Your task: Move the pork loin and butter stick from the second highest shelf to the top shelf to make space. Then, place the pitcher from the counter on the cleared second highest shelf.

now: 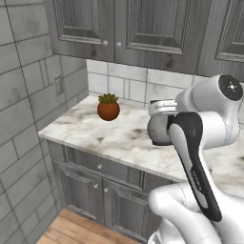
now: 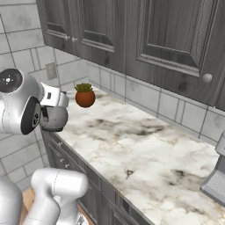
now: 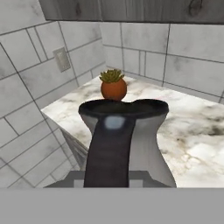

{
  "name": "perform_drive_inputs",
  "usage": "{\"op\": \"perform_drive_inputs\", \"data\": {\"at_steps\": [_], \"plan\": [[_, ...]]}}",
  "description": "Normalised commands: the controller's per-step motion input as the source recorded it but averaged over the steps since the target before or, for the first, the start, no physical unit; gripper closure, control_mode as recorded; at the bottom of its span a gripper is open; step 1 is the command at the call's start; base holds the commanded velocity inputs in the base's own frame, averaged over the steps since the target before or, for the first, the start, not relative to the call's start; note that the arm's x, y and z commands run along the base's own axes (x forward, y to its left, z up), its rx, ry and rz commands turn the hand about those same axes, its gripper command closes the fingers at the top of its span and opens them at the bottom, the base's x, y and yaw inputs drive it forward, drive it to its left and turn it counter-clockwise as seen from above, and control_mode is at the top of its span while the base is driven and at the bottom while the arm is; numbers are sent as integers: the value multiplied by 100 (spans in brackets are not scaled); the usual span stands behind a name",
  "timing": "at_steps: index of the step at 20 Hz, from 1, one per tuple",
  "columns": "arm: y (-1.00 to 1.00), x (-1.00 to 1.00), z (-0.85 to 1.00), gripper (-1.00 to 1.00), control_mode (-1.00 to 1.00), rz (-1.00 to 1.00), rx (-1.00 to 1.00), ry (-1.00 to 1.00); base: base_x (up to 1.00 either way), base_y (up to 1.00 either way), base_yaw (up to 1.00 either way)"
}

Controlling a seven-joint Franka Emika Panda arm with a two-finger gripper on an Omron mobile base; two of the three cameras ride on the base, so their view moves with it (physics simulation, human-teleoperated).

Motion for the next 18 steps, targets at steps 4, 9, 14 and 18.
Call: {"op": "perform_drive_inputs", "data": {"at_steps": [4,9,14,18], "plan": [[0,0,0,100,-100,0,0,0,0,0,0],[0,0,0,100,100,0,0,0,-11,0,0],[0,0,0,100,100,0,0,0,-86,39,-1],[0,0,0,100,100,0,0,0,-100,48,-16]]}}
